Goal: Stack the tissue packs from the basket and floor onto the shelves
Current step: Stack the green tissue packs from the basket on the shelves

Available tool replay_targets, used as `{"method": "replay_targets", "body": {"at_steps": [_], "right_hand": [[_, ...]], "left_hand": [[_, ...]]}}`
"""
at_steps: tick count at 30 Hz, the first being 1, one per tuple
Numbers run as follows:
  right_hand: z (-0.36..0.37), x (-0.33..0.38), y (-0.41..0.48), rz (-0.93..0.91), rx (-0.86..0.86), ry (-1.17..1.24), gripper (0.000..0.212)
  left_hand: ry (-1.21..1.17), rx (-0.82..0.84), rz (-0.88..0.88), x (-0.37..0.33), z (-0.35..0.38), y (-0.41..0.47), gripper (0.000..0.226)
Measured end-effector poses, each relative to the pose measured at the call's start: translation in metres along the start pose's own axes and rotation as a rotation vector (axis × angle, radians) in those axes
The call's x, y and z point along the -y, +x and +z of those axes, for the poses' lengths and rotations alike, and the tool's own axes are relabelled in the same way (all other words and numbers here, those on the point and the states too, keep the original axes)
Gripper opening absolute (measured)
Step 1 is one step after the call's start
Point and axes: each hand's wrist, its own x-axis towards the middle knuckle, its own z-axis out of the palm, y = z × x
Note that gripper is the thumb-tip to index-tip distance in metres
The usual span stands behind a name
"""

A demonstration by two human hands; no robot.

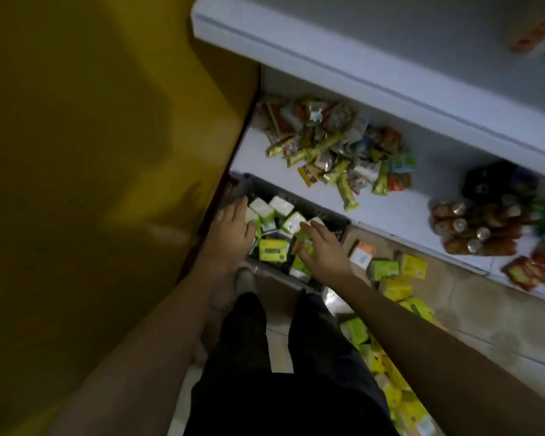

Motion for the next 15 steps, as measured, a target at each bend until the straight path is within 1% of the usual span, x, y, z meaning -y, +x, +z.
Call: {"method": "replay_targets", "body": {"at_steps": [1, 3, 4, 6, 7, 9, 11, 15], "right_hand": [[0.017, -0.017, 0.000, 0.047, 0.027, 0.027, 0.052], [0.053, -0.052, 0.004, 0.141, 0.047, 0.091, 0.050], [0.072, -0.070, 0.007, 0.190, 0.071, 0.119, 0.050], [0.109, -0.107, 0.019, 0.272, 0.132, 0.136, 0.048], [0.128, -0.127, 0.025, 0.299, 0.160, 0.129, 0.048], [0.165, -0.166, 0.045, 0.336, 0.200, 0.128, 0.048], [0.202, -0.201, 0.067, 0.374, 0.214, 0.136, 0.049], [0.268, -0.256, 0.115, 0.429, 0.257, 0.112, 0.054]], "left_hand": [[-0.025, 0.043, -0.015, 0.001, 0.020, -0.001, 0.064], [-0.019, 0.168, -0.036, 0.010, 0.069, 0.003, 0.058], [-0.019, 0.194, -0.032, 0.016, 0.097, 0.008, 0.057], [-0.077, 0.187, -0.043, 0.028, 0.162, 0.025, 0.066], [-0.129, 0.204, -0.075, 0.034, 0.198, 0.033, 0.069], [-0.169, 0.273, -0.134, 0.042, 0.263, 0.052, 0.061], [-0.222, 0.334, -0.151, 0.048, 0.322, 0.072, 0.053], [-0.297, 0.471, -0.175, 0.063, 0.421, 0.108, 0.053]]}}
